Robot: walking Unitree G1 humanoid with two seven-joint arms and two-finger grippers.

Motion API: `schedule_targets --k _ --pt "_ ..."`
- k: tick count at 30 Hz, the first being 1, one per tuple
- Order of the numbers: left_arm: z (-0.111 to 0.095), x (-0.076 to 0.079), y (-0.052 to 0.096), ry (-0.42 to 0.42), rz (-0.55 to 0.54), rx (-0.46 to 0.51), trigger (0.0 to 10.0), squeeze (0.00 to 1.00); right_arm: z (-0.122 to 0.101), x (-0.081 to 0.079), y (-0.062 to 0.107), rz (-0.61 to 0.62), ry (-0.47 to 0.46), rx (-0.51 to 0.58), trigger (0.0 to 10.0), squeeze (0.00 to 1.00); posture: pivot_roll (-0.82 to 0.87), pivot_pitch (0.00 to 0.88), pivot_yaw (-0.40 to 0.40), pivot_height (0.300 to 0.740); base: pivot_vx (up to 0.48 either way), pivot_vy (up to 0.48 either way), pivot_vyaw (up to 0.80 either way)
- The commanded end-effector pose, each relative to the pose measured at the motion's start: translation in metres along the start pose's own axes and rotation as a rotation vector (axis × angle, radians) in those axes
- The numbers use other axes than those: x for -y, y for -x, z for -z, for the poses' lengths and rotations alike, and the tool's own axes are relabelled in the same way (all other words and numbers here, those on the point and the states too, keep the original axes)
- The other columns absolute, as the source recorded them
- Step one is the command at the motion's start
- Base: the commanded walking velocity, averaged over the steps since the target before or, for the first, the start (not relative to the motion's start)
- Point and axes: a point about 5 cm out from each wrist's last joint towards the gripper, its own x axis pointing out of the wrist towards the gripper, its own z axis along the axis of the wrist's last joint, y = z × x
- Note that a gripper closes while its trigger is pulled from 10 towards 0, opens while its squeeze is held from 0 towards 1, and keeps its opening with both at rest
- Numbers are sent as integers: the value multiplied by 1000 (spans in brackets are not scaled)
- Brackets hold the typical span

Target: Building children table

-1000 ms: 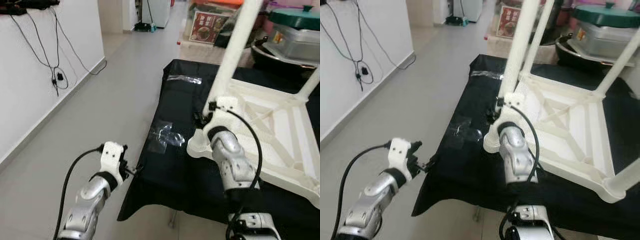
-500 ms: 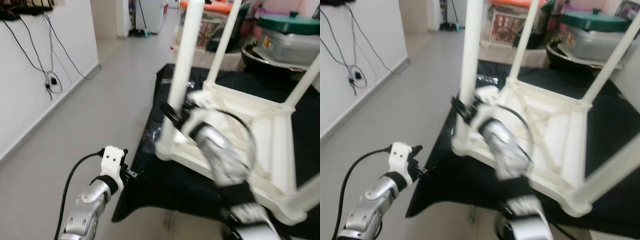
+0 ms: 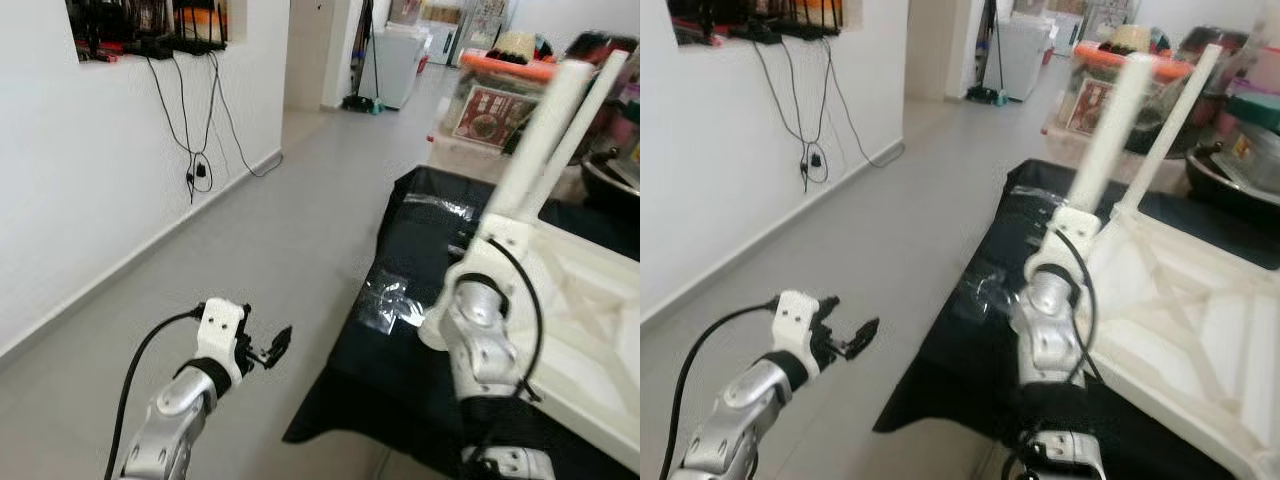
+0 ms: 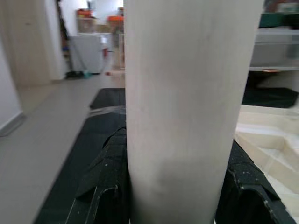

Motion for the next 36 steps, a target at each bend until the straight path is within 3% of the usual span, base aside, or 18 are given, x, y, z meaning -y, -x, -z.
schedule_targets --k 1,2,3,4,5,8,10,11,12,14,17,27,28,29,30,31,32,36 --pt "2 7 -5 9 23 -10 10000 0 52 40 2 166 155 -228 157 0 10 0 -89 740 0 0 0" --pt "1 9 -6 8 29 -7 10000 0 52 43 5 174 184 -236 10000 0 15 0 -89 740 0 0 0" --pt "1 9 -6 8 29 -7 10000 0 52 43 5 174 184 -236 10000 0 15 0 -89 740 0 0 0" --pt "1 8 -5 7 27 -7 10000 0 51 27 8 90 149 -247 10000 0 15 0 -89 740 0 0 0" --pt "1 6 -3 8 21 -9 10000 0 44 10 11 -6 111 -209 10000 1000 9 0 -89 740 0 0 0" --pt "1 6 -3 8 21 -9 10000 0 44 10 11 -6 111 -209 10000 1000 9 0 -89 740 0 0 0" --pt "2 5 -3 8 16 -10 10000 0 37 -2 13 -73 90 -166 10000 1000 9 0 -89 740 0 0 0" --pt "-1 4 -6 8 11 1 10000 0 6 -39 6 -422 50 -66 10000 878 18 0 -96 740 0 0 0" --pt "-3 4 -8 8 10 4 10000 0 -3 -48 5 -533 42 -49 10000 0 18 0 -96 740 0 0 0" --pt "-3 4 -7 7 10 6 10000 0 -33 -61 9 -780 20 56 10000 0 24 0 -101 740 0 0 0" --pt "-3 3 -6 7 10 6 10000 0 -51 -64 16 -914 14 133 10000 0 23 0 -103 740 0 0 0" --pt "-3 3 -9 5 9 10 10000 0 -59 -72 11 -1009 80 199 9922 0 37 0 -105 740 0 0 0" --pt "-4 4 -10 5 12 12 10000 0 -57 -77 9 -1034 86 191 6196 0 44 0 -107 740 0 0 0" --pt "-4 4 -10 5 12 12 10000 0 -57 -77 9 -1034 86 191 6196 0 44 0 -107 740 0 0 0" --pt "-5 4 -11 0 11 13 10000 0 -57 -86 9 -1061 59 178 3216 0 50 0 -111 740 0 0 0" --pt "-5 4 -11 0 11 13 10000 0 -57 -86 9 -1061 59 178 3216 0 50 0 -111 740 0 0 0" --pt "-5 2 -10 1 5 15 10000 0 -60 -96 14 -1107 9 180 902 0 58 0 -118 740 0 0 0" --pt "-6 -1 -8 0 -5 18 10000 0 -72 -113 25 -1165 -62 205 0 0 59 0 -122 740 0 0 0"
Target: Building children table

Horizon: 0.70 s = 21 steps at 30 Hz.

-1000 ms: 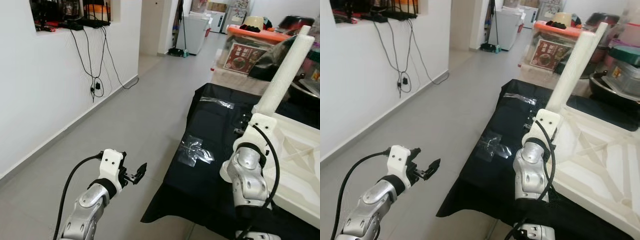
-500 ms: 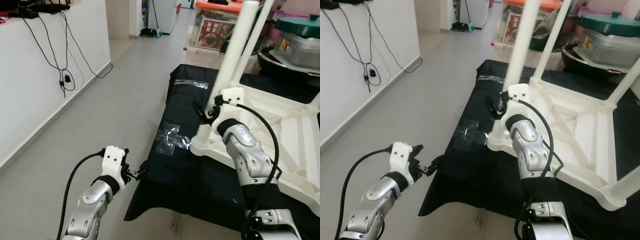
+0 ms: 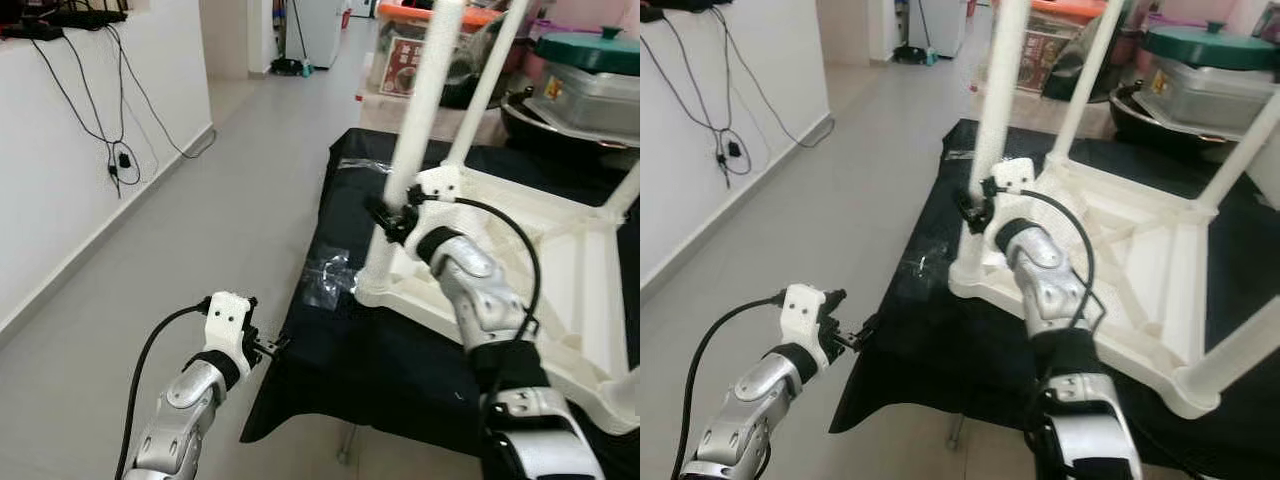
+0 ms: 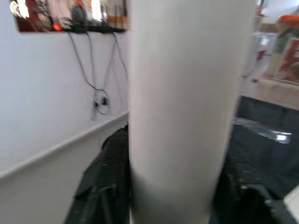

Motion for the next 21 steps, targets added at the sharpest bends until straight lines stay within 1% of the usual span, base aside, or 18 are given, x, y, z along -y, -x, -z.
schedule_targets --k 1,2,3,4,5,6,7,9,10,11,12,13,15,16,17,18,19,21 --pt "-1 -2 0 -7 -5 1 10000 0 -11 -14 -14 -9 2 28 0 0 59 0 -121 740 0 0 0" --pt "-1 -2 0 -7 -5 1 10000 0 -11 -14 -14 -9 2 28 0 0 59 0 -121 740 0 0 0" --pt "0 -2 0 -8 -5 1 10000 0 5 3 -13 208 -35 -86 0 0 56 0 -118 740 0 0 0" --pt "0 -1 0 -7 -4 1 10000 0 24 20 -5 418 -62 -190 0 0 53 0 -117 740 0 0 0" --pt "0 -1 0 -7 -4 1 10000 0 24 20 -5 418 -62 -190 0 0 53 0 -117 740 0 0 0" --pt "0 -1 0 -6 -4 0 10000 0 43 35 9 627 -75 -280 0 0 53 0 -117 740 0 0 0" --pt "1 -1 1 -5 -4 -1 10000 0 65 49 33 840 -76 -370 0 0 52 0 -117 740 0 0 0" --pt "1 -1 1 -5 -4 -1 10000 0 65 49 33 840 -76 -370 0 0 52 0 -117 740 0 0 0" --pt "1 -1 1 -5 -4 -2 10000 0 80 54 57 981 -61 -423 0 0 39 0 -114 740 0 0 0" --pt "1 -1 1 -4 -5 -2 10000 0 86 52 77 1055 -17 -432 0 0 36 0 -112 740 0 0 0" --pt "1 -1 2 -3 -5 -2 10000 0 87 50 88 1087 12 -426 0 0 36 0 -112 740 0 0 0" --pt "1 -1 2 -3 -5 -2 10000 0 87 50 88 1087 12 -426 0 0 36 0 -112 740 0 0 0" --pt "1 -1 2 -2 -5 -2 10000 0 84 46 96 1084 50 -406 0 0 28 0 -107 740 0 0 0" --pt "2 -1 3 -1 -5 -5 10000 0 82 42 103 1083 75 -402 431 0 20 0 -102 740 0 0 0" --pt "2 -1 3 -1 -5 -5 10000 0 82 42 103 1083 75 -402 431 0 20 0 -102 740 0 0 0" --pt "4 0 4 0 -3 -10 10000 0 81 38 108 1068 102 -418 2039 0 15 0 -100 740 0 0 0" --pt "5 0 5 2 -3 -13 10000 0 82 31 110 1019 117 -451 10000 0 15 0 -101 740 0 0 0" --pt "5 0 5 2 -3 -13 10000 0 82 31 110 1019 117 -451 10000 0 15 0 -101 740 0 0 0"
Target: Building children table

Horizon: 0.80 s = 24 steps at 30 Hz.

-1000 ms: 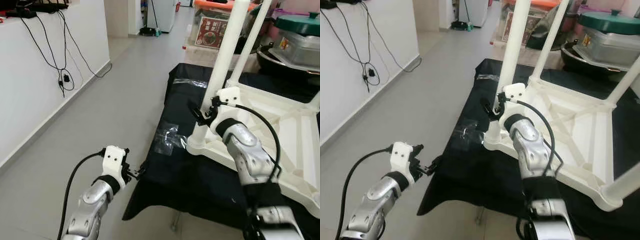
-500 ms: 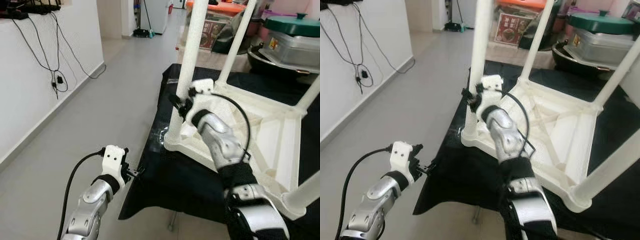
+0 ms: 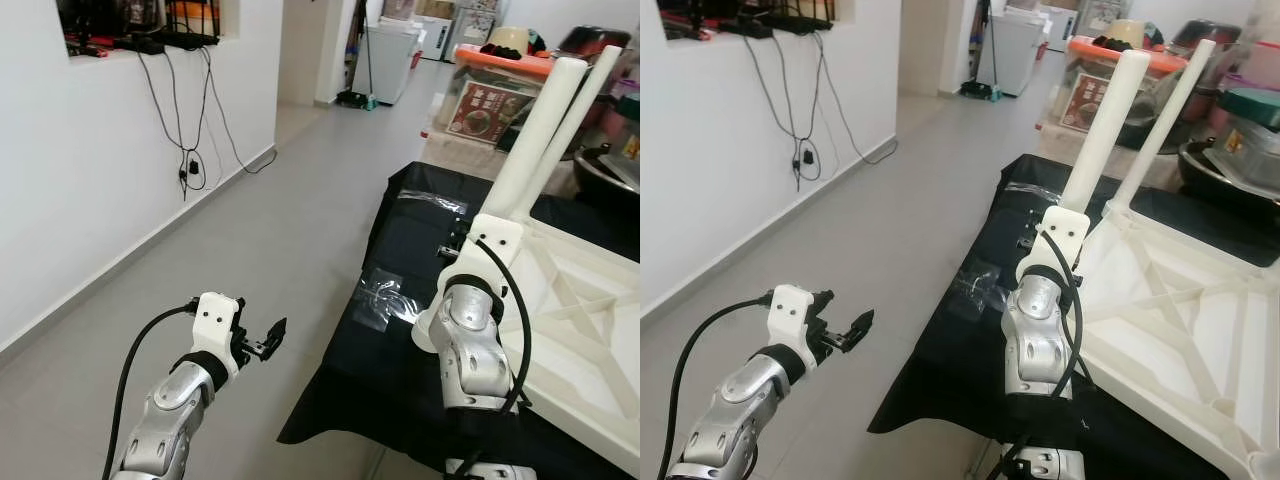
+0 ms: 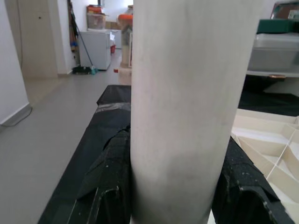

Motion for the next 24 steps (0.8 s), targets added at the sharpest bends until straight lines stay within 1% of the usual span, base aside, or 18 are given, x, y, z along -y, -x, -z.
schedule_targets --k 1,2,3,4,5,6,7,8,9,10,11,12,15,17,20,21,22,24 --pt "1 4 0 1 13 -5 10000 0 51 15 8 27 188 -248 10000 0 15 0 -101 740 0 0 0" --pt "2 4 0 3 14 -5 10000 0 46 6 9 -34 185 -212 10000 0 4 0 -100 740 0 0 0" --pt "2 4 0 3 14 -5 10000 0 46 6 9 -34 185 -212 10000 0 4 0 -100 740 0 0 0" --pt "2 5 -1 4 15 -5 10000 0 40 -3 8 -108 96 -174 10000 1000 2 0 -97 740 0 0 0" --pt "2 5 -1 4 16 -5 10000 0 34 -8 7 -137 28 -146 10000 1000 2 0 -97 740 0 0 0" --pt "1 5 -3 4 19 -4 10000 0 23 -14 0 -187 14 -111 10000 1000 7 0 -95 740 0 0 0" --pt "1 5 -3 4 19 -4 10000 0 23 -14 0 -187 14 -111 10000 1000 7 0 -95 740 0 0 0" --pt "0 5 -4 2 20 -2 10000 0 11 -17 -10 -222 39 -75 10000 984 18 0 -95 740 0 0 0" --pt "0 5 -4 2 20 -2 10000 0 11 -17 -10 -222 39 -75 10000 984 18 0 -95 740 0 0 0" --pt "-1 5 -4 1 20 -1 10000 0 2 -19 -20 -281 63 -68 10000 0 23 0 -93 740 0 0 0" --pt "-2 5 -4 3 19 3 10000 0 -6 -22 -25 -359 50 -74 10000 0 23 0 -93 740 0 0 0" --pt "-2 5 -4 3 19 3 10000 0 -6 -22 -25 -359 50 -74 10000 0 23 0 -93 740 0 0 0" --pt "-1 3 -3 1 20 1 10000 0 -36 -22 -36 -619 62 37 10000 0 10 0 -96 740 0 0 0" --pt "-1 6 -6 0 27 2 10000 0 -40 -21 -46 -698 91 52 10000 0 6 0 -93 740 0 0 0" --pt "-1 6 -6 0 27 2 10000 0 -40 -21 -46 -698 91 52 10000 0 6 0 -93 740 0 0 0" --pt "-2 8 -9 -2 34 5 10000 0 -40 -25 -49 -738 108 57 10000 0 24 0 -102 740 0 0 0" --pt "-3 8 -9 -3 34 10 10000 0 -38 -34 -48 -823 76 57 3098 0 41 0 -109 740 0 0 0" --pt "-3 8 -9 -3 34 10 10000 0 -38 -34 -48 -823 76 57 3098 0 41 0 -109 740 0 0 0"
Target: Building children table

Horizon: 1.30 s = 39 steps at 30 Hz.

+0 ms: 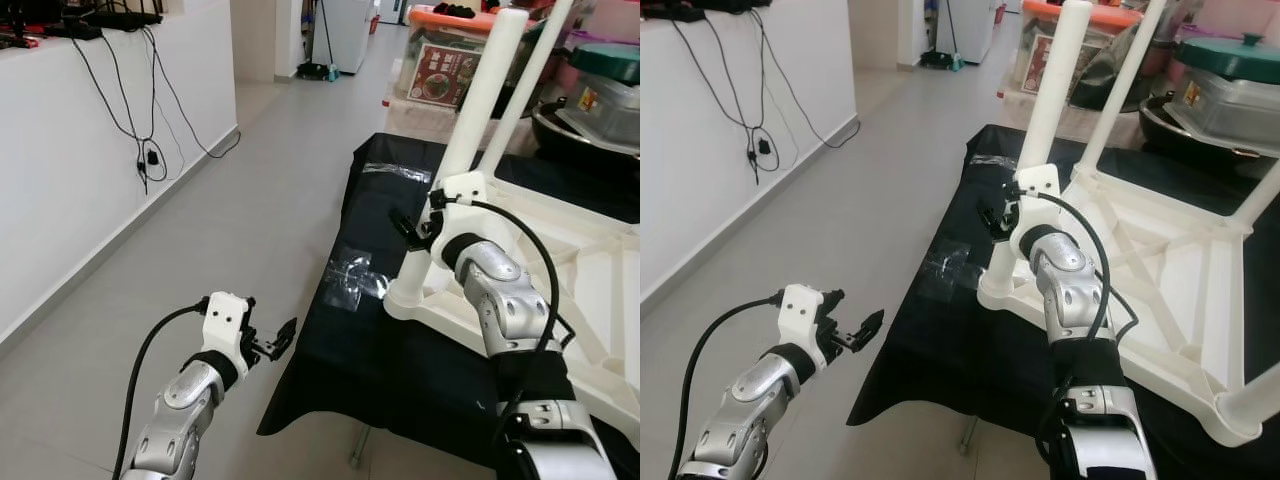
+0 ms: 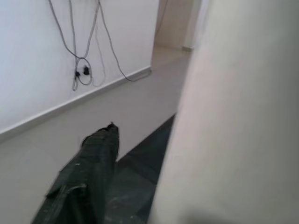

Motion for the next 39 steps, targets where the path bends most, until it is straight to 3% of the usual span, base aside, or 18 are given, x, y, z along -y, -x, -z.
schedule_targets --k 1,2,4,8,10,13,16,17,18,19,22,26,27,31,32,35,37,39 --pt "3 2 -1 -4 9 -12 10000 0 -4 -4 -3 -36 0 19 3098 0 41 0 -109 740 0 0 0" --pt "2 1 -1 -6 5 -9 10000 0 -2 -11 -7 -88 -25 30 0 0 46 0 -111 740 0 0 0" --pt "3 -3 3 -11 -2 -17 10000 0 8 -32 -11 -199 -56 8 0 0 40 0 -107 740 0 0 0" --pt "4 -3 4 -13 0 -21 10000 0 12 -35 -11 -199 -47 -2 0 0 38 0 -106 740 0 0 0" --pt "4 -1 3 -12 6 -22 10000 0 18 -24 -13 -38 -59 -50 0 0 32 0 -100 740 0 0 0" --pt "3 2 1 -11 15 -19 10000 0 49 37 13 779 -61 -228 0 0 31 0 -99 740 0 0 0" --pt "3 2 2 -10 15 -19 10000 0 56 38 26 904 -55 -231 0 0 36 0 -102 740 0 0 0" --pt "4 1 4 -8 12 -23 10000 0 63 25 34 958 -72 -244 4314 0 29 0 -95 740 0 0 0" --pt "4 1 4 -8 12 -23 10000 0 63 25 34 958 -72 -244 4314 0 29 0 -95 740 0 0 0" --pt "6 0 5 -9 11 -28 10000 0 67 7 41 967 -85 -249 10000 0 22 0 -90 740 0 0 0" --pt "6 1 5 -9 15 -31 10000 0 66 -28 42 835 -125 -225 10000 0 22 0 -82 740 0 0 0" --pt "5 2 4 -8 18 -30 10000 0 63 -34 38 758 -144 -199 10000 0 22 0 -82 740 0 0 0" --pt "5 2 4 -9 21 -29 10000 0 46 -37 31 604 -147 -74 10000 1000 22 0 -88 740 0 0 0" --pt "5 0 5 -7 16 -27 10000 0 28 -35 23 498 -94 3 10000 1000 22 0 -88 740 0 0 0" --pt "5 -1 5 -4 10 -26 10000 0 18 -33 19 446 -42 38 10000 0 10 0 -92 740 0 0 0" --pt "6 -1 6 -2 7 -27 10000 0 8 -29 13 330 -17 64 10000 0 8 0 -93 740 0 0 0" --pt "8 3 5 -2 19 -28 10000 0 -15 -16 8 73 27 138 10000 0 16 0 -93 740 0 0 0" --pt "8 3 5 -2 19 -28 10000 0 -15 -16 8 73 27 138 10000 0 16 0 -93 740 0 0 0"
